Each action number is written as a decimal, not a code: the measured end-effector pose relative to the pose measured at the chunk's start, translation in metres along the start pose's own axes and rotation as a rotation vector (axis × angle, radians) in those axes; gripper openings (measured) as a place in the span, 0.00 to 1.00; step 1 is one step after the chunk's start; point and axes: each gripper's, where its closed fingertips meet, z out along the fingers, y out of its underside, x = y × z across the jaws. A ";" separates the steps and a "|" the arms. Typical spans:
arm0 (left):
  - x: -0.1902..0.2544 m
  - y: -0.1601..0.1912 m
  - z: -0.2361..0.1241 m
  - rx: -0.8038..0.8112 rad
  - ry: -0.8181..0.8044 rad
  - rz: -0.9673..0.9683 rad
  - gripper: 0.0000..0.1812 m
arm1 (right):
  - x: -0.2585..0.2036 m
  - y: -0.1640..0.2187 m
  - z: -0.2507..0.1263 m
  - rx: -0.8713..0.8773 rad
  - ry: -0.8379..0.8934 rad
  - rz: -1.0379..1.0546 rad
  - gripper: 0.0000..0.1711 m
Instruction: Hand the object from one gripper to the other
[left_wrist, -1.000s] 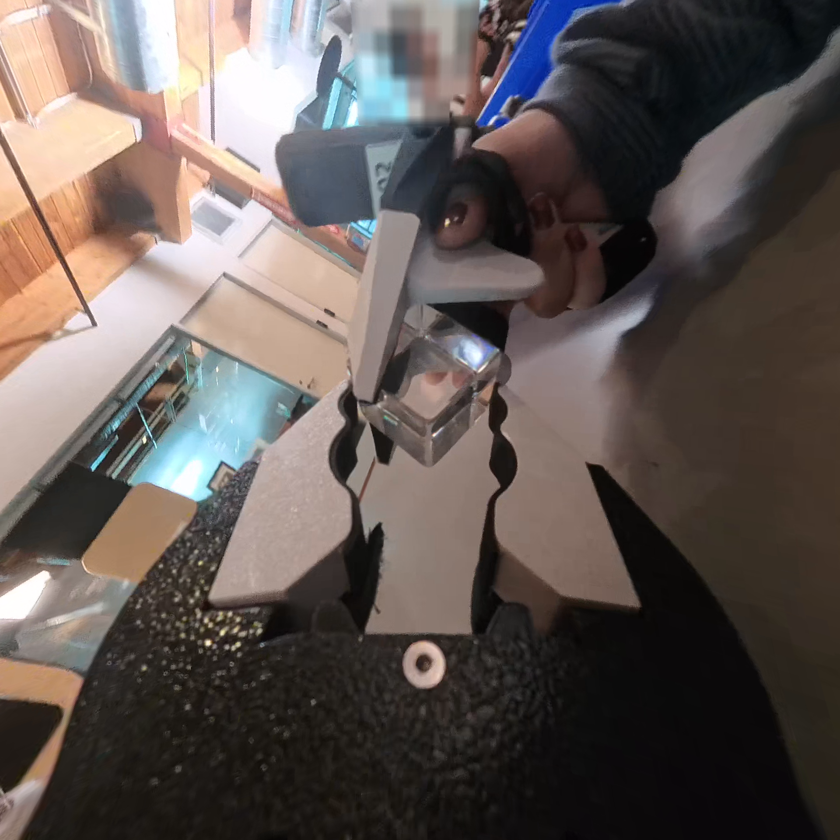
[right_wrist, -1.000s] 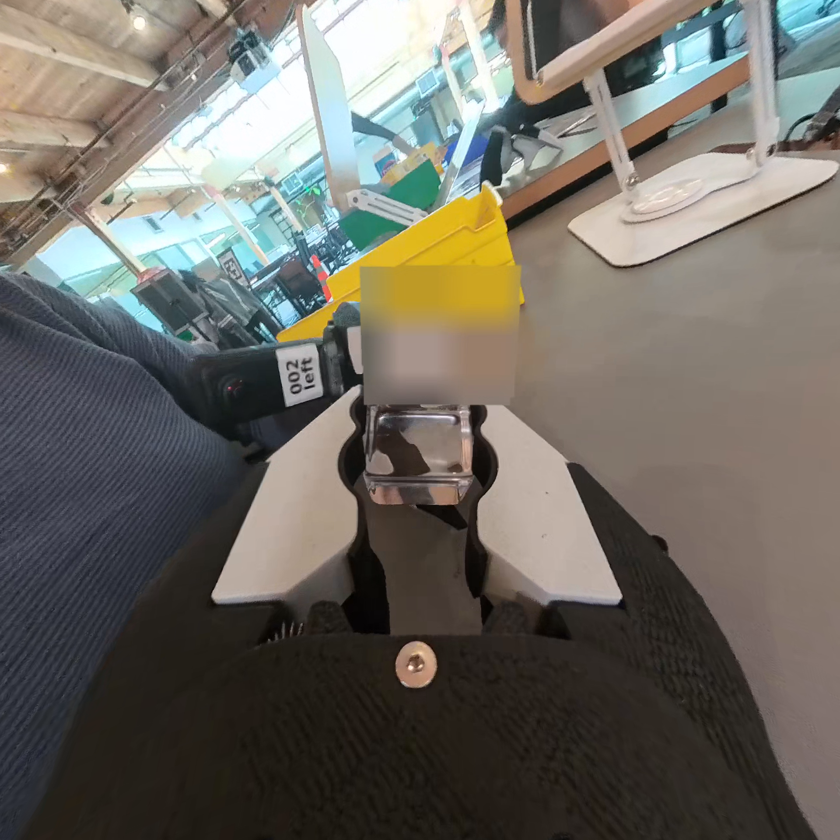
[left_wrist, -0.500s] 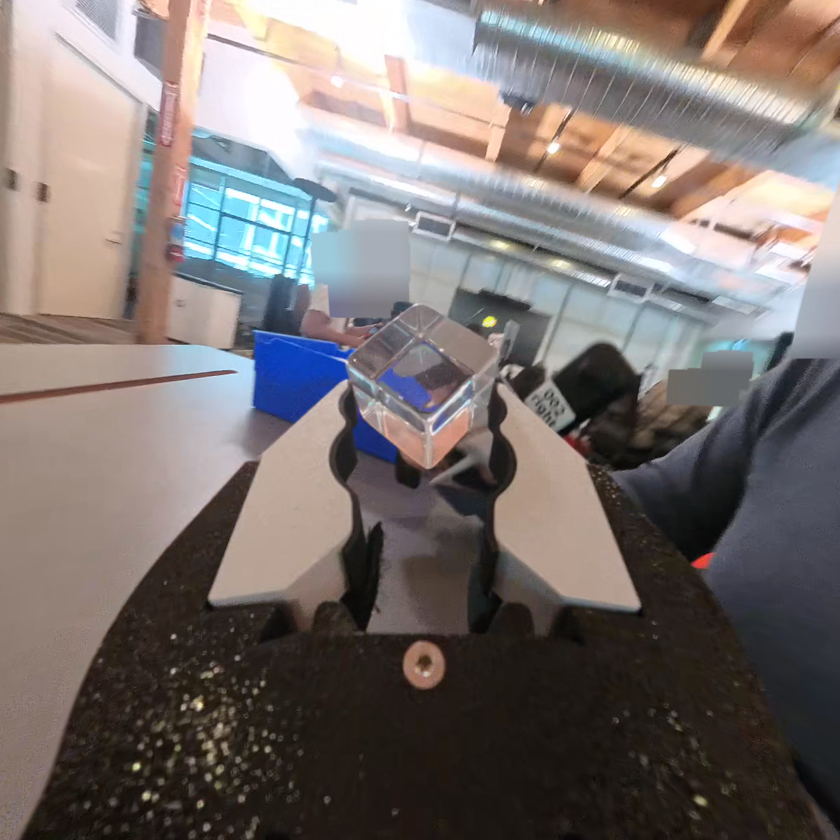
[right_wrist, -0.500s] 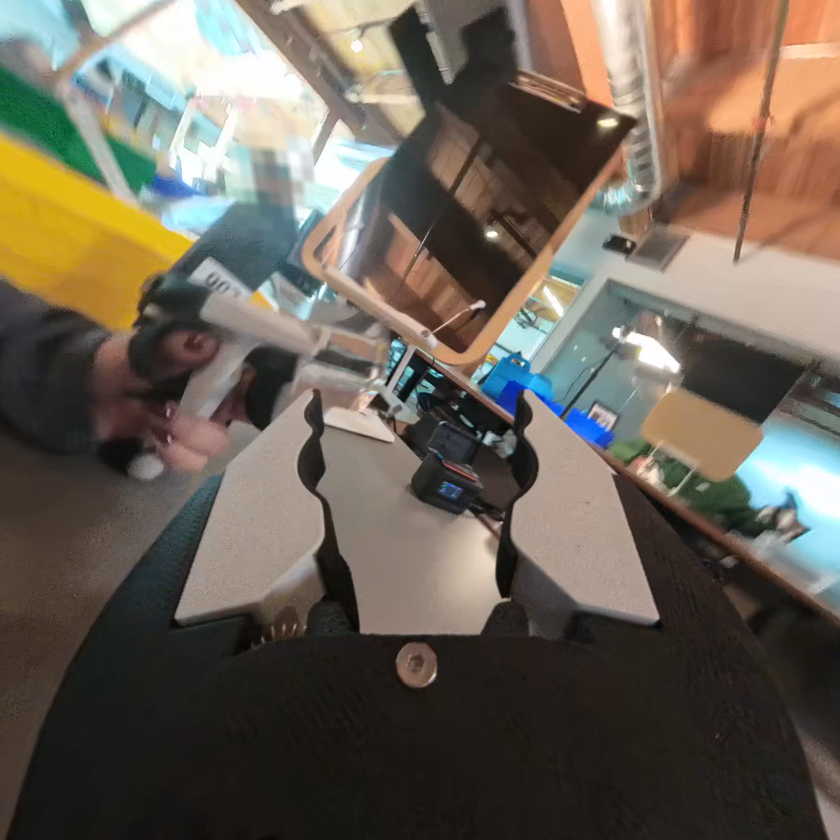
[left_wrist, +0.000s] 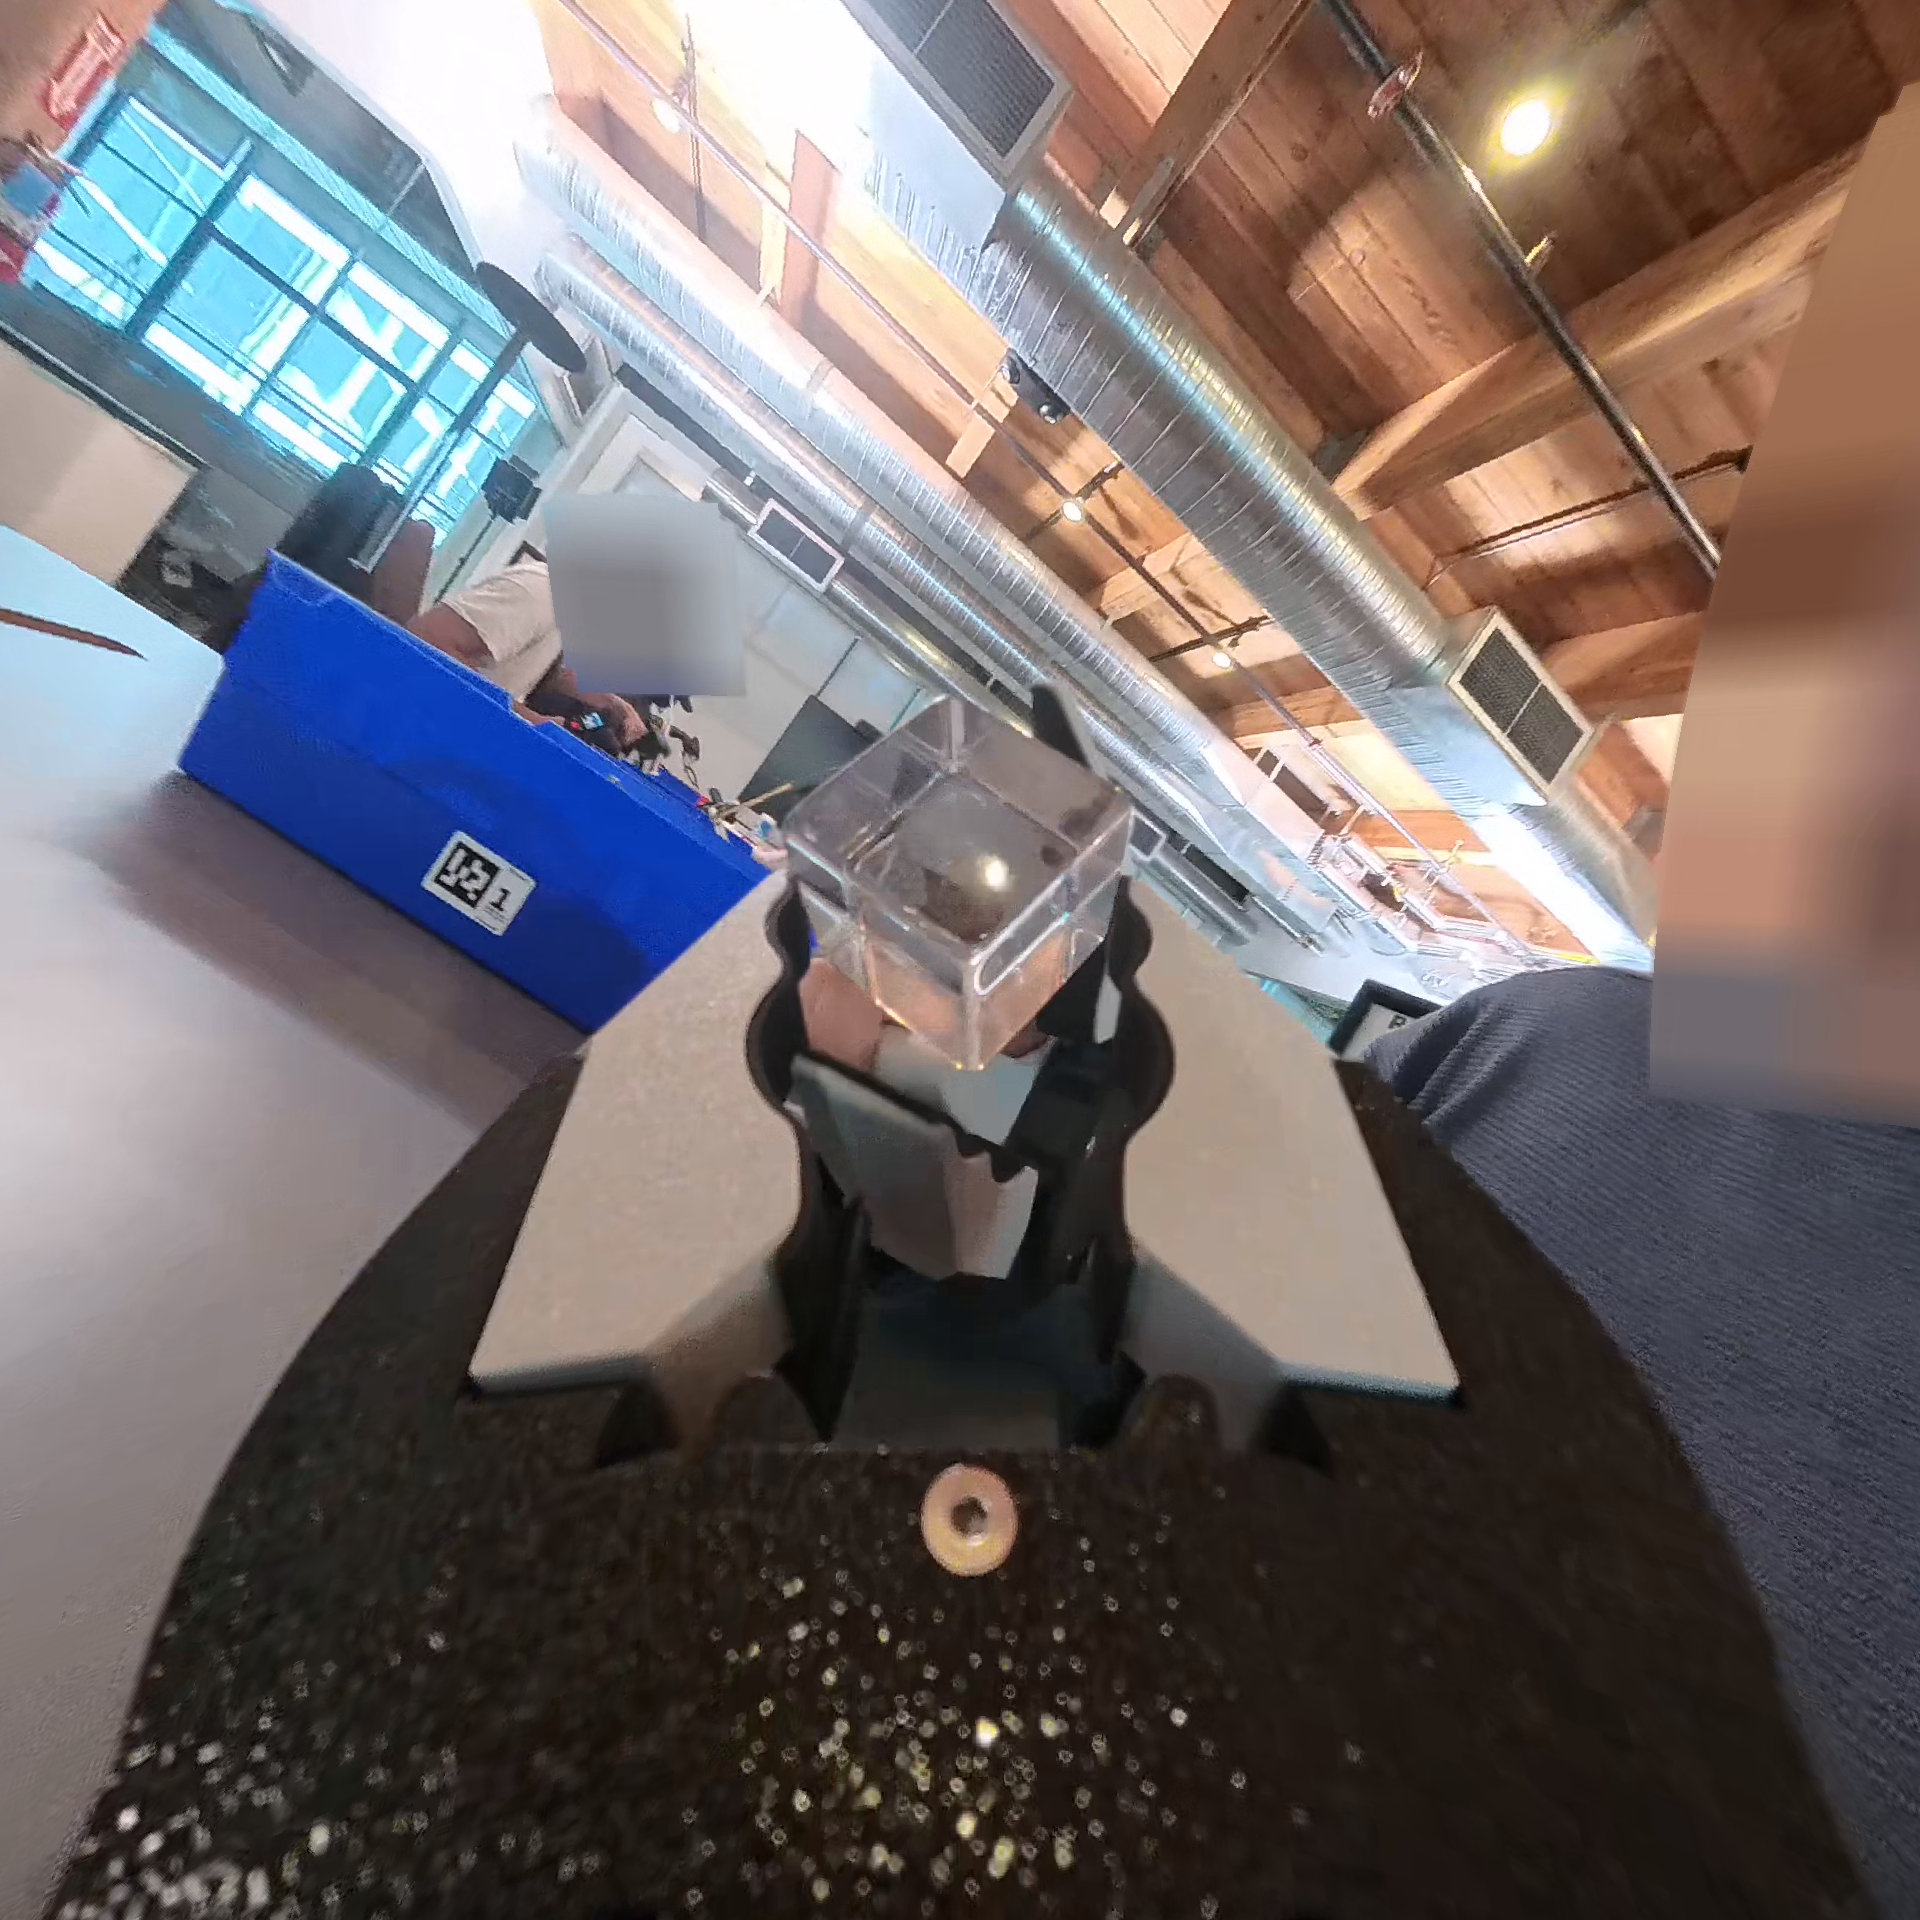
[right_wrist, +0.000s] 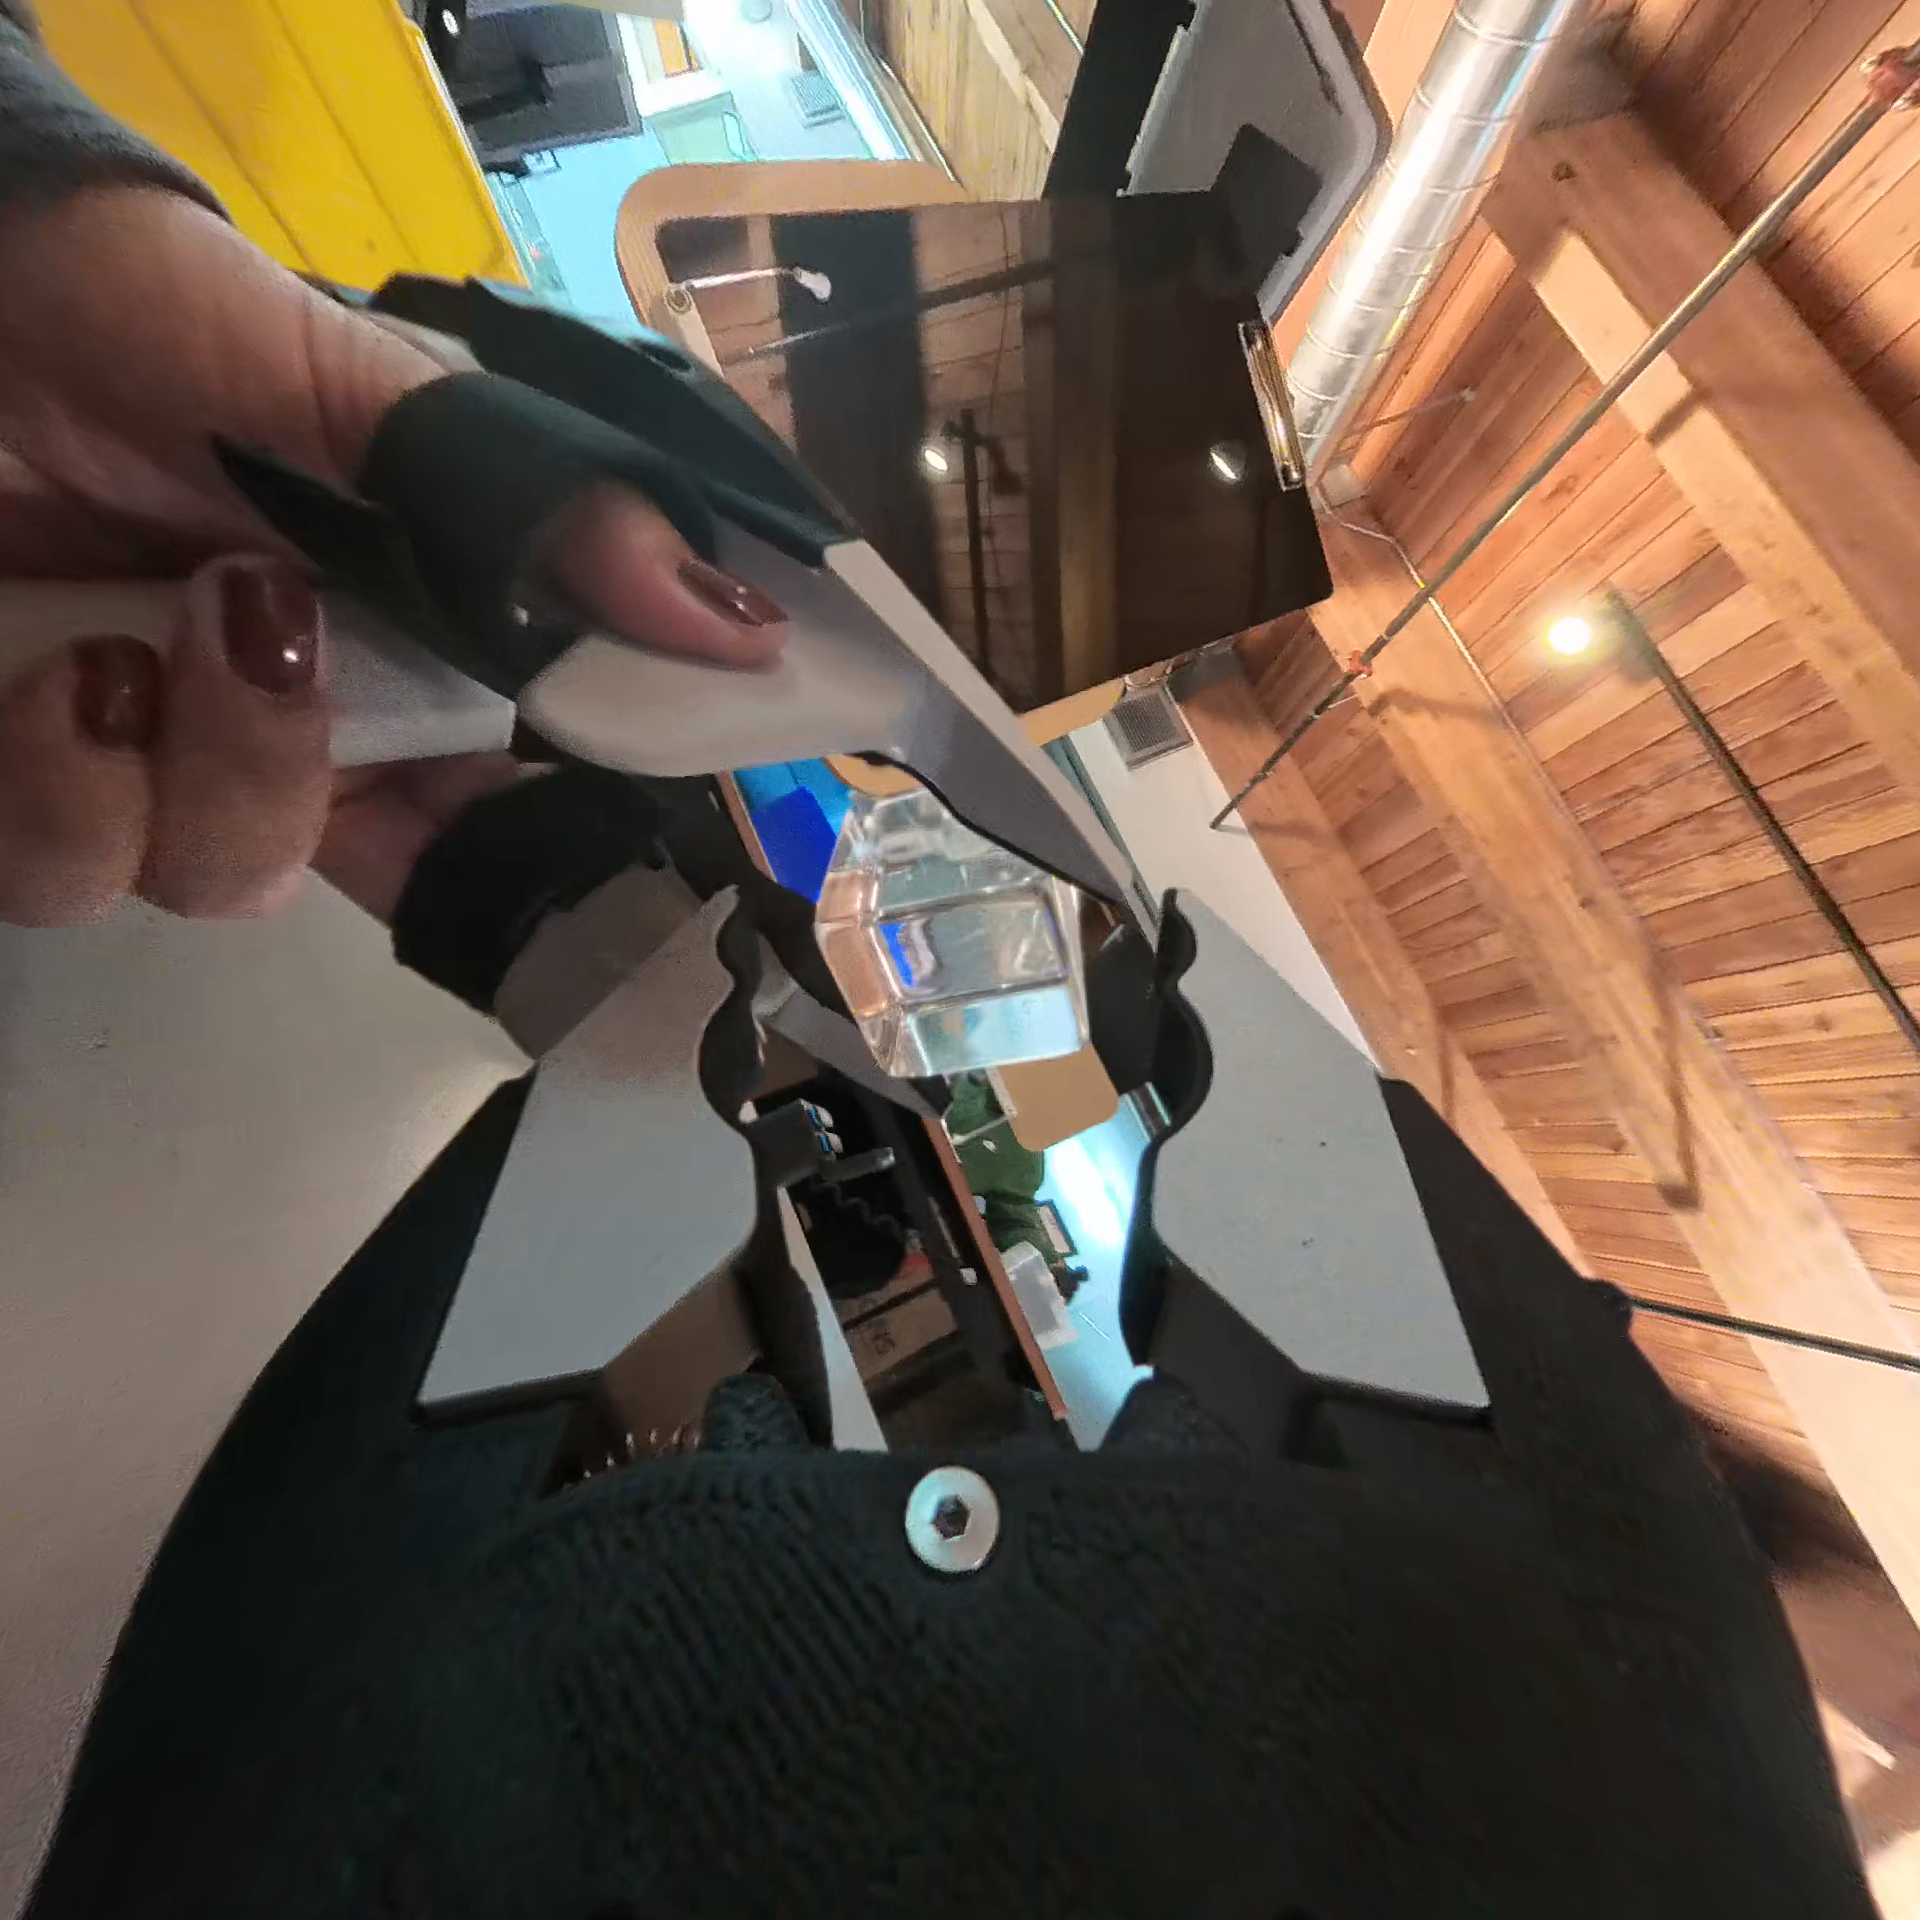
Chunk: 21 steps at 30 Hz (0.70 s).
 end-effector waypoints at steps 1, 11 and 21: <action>0.000 0.002 0.002 -0.007 -0.001 -0.009 0.31 | 0.000 0.001 0.000 -0.009 0.004 -0.016 0.41; -0.018 -0.014 -0.016 -0.101 -0.310 0.604 0.50 | -0.014 0.035 0.003 -0.109 -0.186 0.395 0.26; -0.041 -0.005 -0.025 -0.392 -0.634 1.431 0.44 | -0.018 0.038 0.003 -0.076 -0.422 1.248 0.26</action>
